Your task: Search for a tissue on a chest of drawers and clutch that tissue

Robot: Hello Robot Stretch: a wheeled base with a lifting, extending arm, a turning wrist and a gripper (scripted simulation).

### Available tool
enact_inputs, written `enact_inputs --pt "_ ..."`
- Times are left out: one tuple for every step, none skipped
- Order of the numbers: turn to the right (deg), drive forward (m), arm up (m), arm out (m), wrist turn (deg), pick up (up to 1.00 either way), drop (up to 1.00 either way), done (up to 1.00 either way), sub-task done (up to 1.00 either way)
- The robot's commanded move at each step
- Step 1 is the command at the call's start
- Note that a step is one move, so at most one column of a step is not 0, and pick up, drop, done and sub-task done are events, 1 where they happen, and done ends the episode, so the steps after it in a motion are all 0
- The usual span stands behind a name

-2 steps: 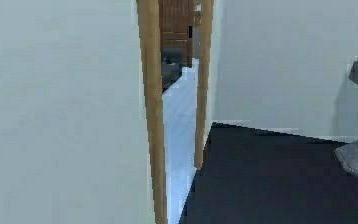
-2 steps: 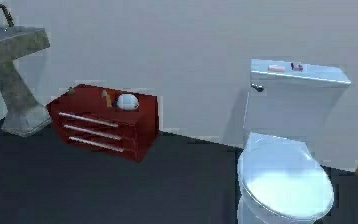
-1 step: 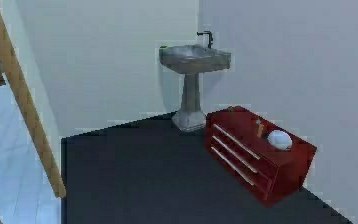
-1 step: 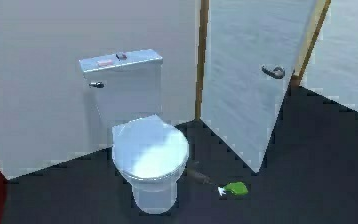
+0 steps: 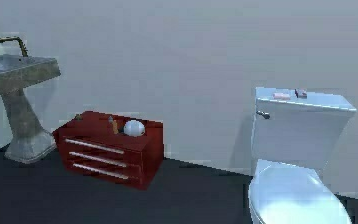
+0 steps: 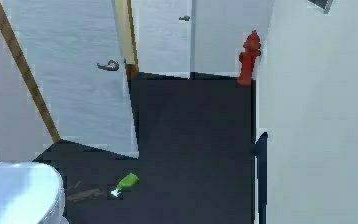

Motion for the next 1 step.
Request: enact_inputs --pt "15.0 0.0 0.0 0.0 0.0 0.0 0.0 0.0 0.0"
